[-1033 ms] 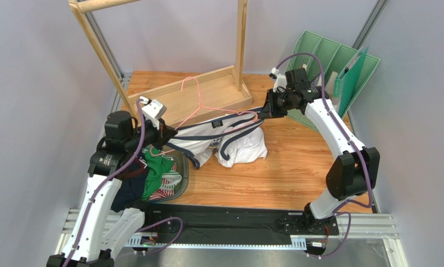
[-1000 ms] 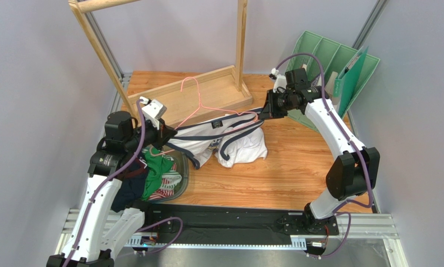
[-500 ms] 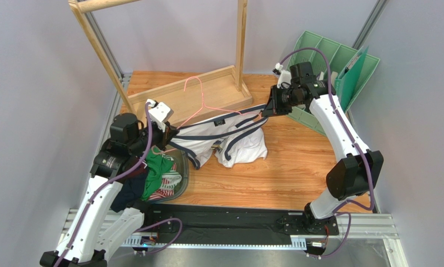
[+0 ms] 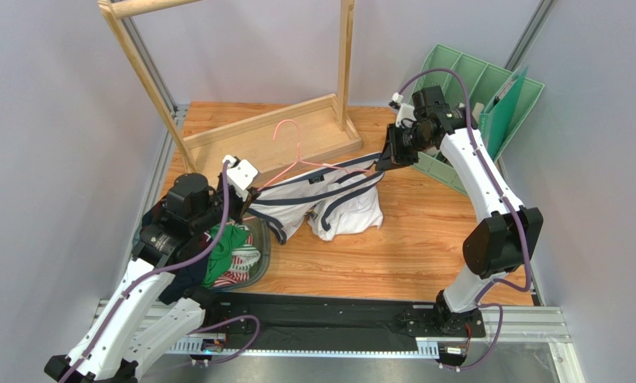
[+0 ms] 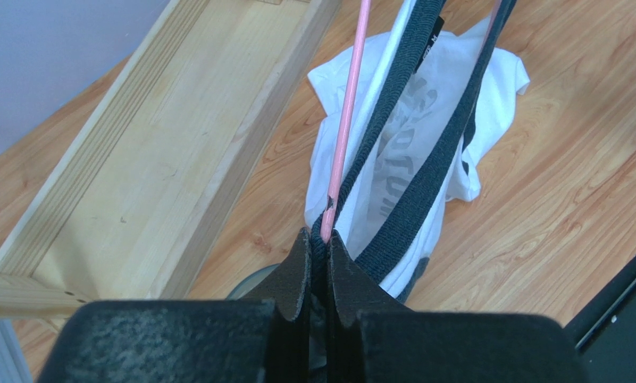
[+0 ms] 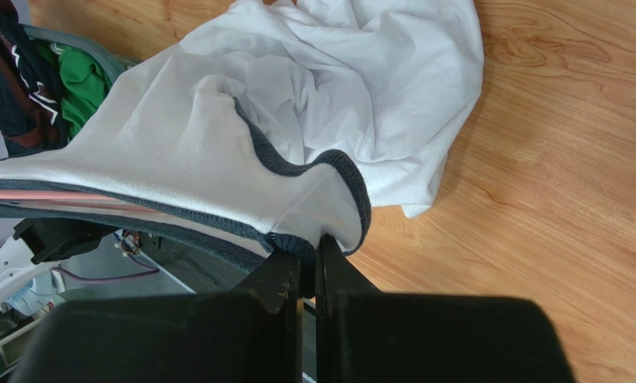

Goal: Place the tank top on the hanger

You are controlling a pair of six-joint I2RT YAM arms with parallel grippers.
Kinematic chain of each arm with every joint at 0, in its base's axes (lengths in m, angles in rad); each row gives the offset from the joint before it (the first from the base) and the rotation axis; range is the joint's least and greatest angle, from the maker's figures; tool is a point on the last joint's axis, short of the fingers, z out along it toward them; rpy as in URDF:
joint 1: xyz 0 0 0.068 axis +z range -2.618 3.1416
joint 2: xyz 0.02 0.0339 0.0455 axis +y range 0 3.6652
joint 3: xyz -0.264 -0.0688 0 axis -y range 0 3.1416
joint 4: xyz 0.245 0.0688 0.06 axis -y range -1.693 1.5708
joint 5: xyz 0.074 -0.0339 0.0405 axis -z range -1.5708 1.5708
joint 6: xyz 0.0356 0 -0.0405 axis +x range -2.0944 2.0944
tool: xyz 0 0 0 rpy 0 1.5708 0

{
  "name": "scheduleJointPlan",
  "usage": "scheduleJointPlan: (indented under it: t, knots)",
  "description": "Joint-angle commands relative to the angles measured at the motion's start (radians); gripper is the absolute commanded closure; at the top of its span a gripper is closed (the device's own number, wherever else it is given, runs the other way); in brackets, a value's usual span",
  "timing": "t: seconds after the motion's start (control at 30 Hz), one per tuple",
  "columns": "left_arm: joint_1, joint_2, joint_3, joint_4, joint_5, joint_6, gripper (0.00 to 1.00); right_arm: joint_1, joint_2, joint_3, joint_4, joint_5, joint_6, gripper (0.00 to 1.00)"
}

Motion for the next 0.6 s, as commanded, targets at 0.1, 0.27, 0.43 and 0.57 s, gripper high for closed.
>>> scheduleJointPlan:
  t: [0.1,0.27,0.43,0.57]
  knots:
    - [-0.021,0.012,0.0,0.002,-0.094,0.05,1.0,-0.03,0.02,0.088,0.048,0.041,0.031,0.99]
    - [-0.038,0.041,0.006,0.019,-0.102,0.046,1.0,0.013,0.058,0.143,0.058,0.035,0.052,0.99]
    - [-0.041,0.067,0.015,0.048,-0.109,0.044,1.0,0.076,0.075,0.194,0.084,0.01,0.094,1.0]
    - [-0.041,0.096,0.026,0.082,-0.111,0.017,1.0,0.128,0.074,0.188,0.1,-0.014,0.12,1.0]
